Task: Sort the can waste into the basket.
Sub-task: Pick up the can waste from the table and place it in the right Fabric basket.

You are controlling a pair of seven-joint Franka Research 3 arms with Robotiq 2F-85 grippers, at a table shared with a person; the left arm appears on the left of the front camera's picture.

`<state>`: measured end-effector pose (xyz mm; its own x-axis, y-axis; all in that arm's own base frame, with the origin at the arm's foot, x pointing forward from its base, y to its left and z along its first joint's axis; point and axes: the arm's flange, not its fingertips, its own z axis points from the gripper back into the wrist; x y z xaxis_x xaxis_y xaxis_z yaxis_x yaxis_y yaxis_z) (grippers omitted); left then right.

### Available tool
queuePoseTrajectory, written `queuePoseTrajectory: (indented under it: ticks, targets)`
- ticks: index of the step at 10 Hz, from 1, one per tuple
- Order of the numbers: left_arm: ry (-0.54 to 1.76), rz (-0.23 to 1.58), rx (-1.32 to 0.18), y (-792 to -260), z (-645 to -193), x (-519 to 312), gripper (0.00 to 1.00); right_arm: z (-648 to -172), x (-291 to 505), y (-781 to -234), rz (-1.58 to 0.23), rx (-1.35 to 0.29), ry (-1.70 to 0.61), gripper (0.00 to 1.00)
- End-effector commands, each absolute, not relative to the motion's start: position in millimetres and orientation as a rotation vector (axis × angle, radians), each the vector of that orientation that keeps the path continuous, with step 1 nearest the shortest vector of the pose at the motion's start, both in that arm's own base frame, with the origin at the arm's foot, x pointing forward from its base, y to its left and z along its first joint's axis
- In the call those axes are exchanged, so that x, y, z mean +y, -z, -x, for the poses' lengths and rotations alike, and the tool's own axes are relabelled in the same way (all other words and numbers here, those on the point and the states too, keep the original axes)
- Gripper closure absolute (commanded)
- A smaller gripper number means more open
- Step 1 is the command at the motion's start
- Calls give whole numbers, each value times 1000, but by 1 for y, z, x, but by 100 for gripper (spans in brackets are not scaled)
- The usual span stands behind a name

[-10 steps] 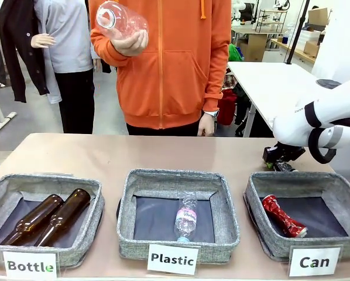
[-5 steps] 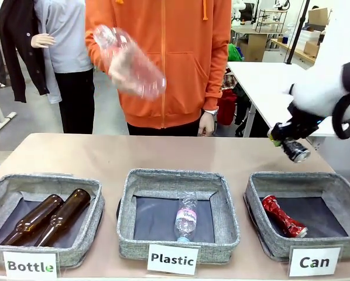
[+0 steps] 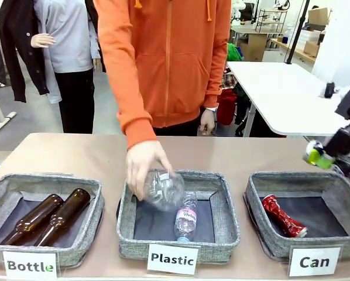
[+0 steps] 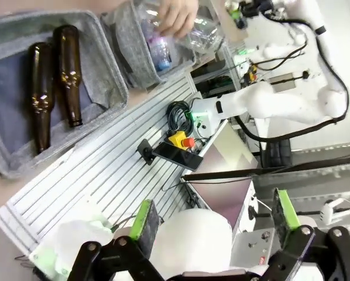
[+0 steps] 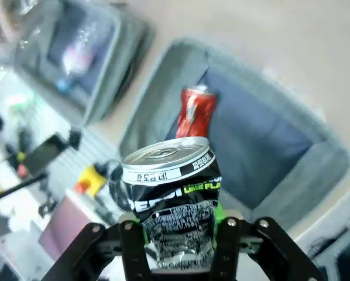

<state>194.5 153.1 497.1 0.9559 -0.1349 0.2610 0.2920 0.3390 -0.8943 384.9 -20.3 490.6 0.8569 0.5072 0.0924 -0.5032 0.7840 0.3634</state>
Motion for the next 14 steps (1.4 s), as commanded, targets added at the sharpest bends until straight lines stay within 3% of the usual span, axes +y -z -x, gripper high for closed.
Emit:
queuePoseTrajectory:
  ticks: [1,7,8,9,14]
  targets:
    - [292,1204,-152,-497,-200,146,0,-360,-8,-479,-314,83,-666,100]
    - [292,1204,-152,-497,-200,146,0,-356,-11,-473,-299,-31,-723,100]
    - [292,1204,-152,-497,-200,146,0,-358,-13,-471,-299,-45,-724,15]
    - [292,1204,-152,-497,-200,146,0,-359,-13,-471,-301,-43,-723,0]
    - [292,1204,-152,-497,-200,146,0,-364,-13,-471,-349,-38,-669,0]
